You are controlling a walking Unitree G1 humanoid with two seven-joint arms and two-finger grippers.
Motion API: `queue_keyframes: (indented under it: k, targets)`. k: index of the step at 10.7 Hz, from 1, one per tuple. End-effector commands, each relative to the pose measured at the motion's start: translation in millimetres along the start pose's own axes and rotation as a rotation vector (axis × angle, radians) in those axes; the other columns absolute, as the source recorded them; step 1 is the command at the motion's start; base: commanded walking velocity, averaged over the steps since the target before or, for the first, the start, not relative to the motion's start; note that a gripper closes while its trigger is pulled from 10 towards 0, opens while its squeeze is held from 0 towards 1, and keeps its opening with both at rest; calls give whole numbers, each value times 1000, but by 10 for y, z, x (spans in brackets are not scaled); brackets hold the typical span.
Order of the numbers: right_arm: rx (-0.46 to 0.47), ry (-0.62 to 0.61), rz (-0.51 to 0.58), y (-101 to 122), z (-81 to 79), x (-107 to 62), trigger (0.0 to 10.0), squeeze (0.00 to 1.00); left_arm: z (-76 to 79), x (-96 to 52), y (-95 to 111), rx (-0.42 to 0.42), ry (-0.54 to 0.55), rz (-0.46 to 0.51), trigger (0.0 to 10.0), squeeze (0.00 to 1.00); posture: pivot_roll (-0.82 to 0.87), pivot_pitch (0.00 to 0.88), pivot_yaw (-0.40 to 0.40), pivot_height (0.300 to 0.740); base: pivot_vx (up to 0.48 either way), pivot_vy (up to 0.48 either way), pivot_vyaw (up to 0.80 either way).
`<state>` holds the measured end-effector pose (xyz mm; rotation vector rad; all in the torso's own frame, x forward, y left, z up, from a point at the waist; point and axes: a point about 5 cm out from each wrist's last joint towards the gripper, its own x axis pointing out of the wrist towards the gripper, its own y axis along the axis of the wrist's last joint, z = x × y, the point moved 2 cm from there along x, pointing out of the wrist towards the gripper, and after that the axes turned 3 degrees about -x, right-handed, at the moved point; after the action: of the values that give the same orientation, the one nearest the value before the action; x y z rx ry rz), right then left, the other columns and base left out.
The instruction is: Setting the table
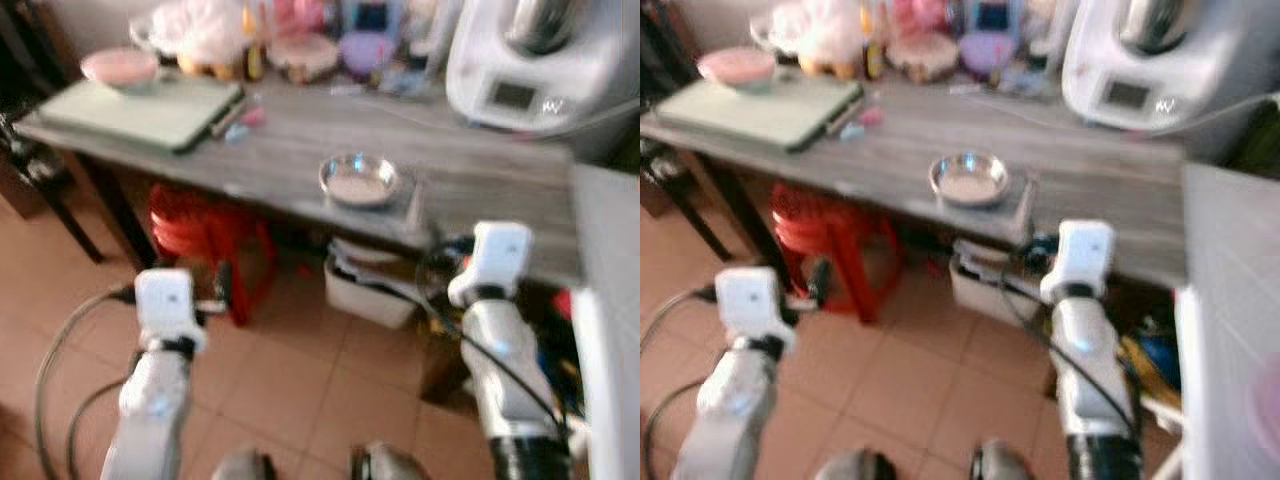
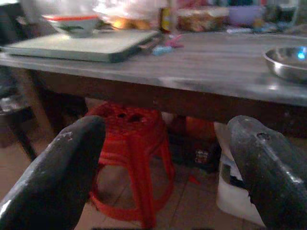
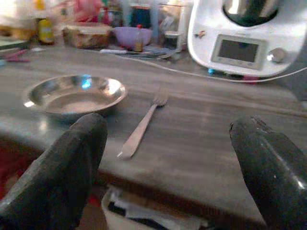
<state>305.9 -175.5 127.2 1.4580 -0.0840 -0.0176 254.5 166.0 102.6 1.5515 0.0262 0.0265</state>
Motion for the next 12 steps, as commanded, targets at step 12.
queue_keyframes:
  k: [12]
  targets:
    - [-45, -18, 50, 142, 43, 121, 10000, 0, 181, -79, 20, -65, -138, 10, 10000, 0, 22, 42, 24, 740, -67, -28, -357]
